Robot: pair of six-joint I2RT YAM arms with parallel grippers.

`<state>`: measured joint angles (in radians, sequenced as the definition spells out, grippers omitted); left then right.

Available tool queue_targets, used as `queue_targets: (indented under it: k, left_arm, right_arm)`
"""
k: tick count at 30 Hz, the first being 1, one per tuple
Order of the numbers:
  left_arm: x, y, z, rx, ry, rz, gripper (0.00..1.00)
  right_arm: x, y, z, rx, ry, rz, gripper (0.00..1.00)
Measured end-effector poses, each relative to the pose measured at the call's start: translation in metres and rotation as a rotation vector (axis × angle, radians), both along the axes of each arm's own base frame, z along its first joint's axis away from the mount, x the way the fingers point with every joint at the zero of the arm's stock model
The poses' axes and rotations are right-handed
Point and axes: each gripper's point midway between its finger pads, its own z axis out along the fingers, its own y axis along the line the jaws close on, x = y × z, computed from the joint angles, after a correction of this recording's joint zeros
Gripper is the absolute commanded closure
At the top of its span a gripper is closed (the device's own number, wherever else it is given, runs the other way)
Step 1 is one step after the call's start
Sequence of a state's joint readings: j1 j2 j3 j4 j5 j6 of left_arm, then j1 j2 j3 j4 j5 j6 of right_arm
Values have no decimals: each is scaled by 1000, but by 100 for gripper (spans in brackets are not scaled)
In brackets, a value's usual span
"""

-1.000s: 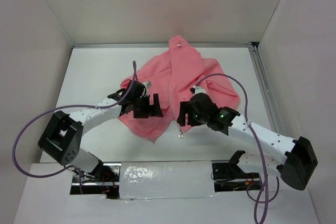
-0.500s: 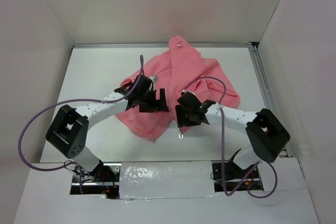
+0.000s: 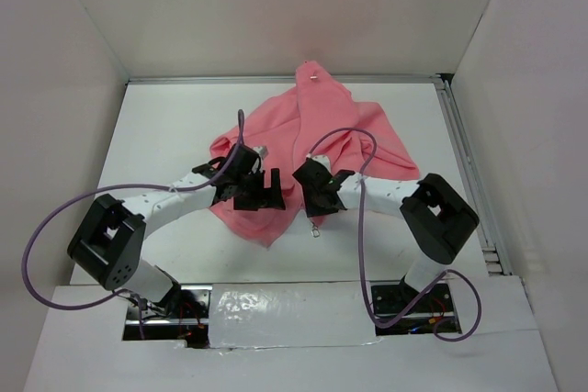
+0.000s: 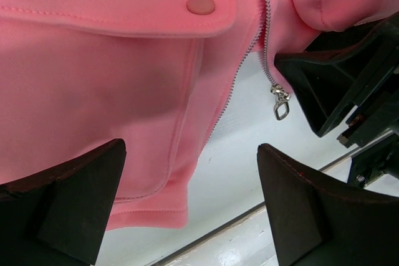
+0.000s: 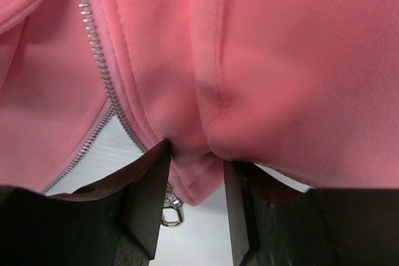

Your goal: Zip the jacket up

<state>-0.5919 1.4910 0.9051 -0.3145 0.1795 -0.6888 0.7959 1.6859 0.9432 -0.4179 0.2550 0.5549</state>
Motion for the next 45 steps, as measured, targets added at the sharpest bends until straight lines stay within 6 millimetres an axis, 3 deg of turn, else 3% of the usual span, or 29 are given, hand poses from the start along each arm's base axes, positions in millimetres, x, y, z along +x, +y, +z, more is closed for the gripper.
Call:
queue_targets:
  k: [6, 12, 19, 24, 28, 30, 35, 45]
  left_arm:
    - [0, 3, 2, 9, -5, 6, 1]
    - [-1, 5, 10, 4, -29, 11, 1]
    - [-9, 9, 5, 9, -22, 5, 1]
    - [-10, 9, 5, 8, -23, 3, 1]
    - [-9, 8, 5, 6, -26, 3, 1]
    - [-8, 8, 5, 5, -28, 3, 1]
    - [-10, 9, 4, 7, -25, 3, 1]
    - [-11, 8, 2, 5, -23, 1, 1]
  right_arm:
    - [-1, 9, 1, 10, -27, 19, 40]
    - [-7, 11, 4, 57, -44, 40, 41]
    - [-38, 19, 7, 165, 39, 127, 58]
    - [-46, 27, 7, 193, 63, 158, 55]
    - [-49, 25, 10, 151, 33, 124, 45]
    - [-49, 22, 14, 130, 7, 87, 40]
    - [-38, 10, 23, 107, -65, -28, 37]
    - [-27, 10, 14, 88, -74, -29, 35]
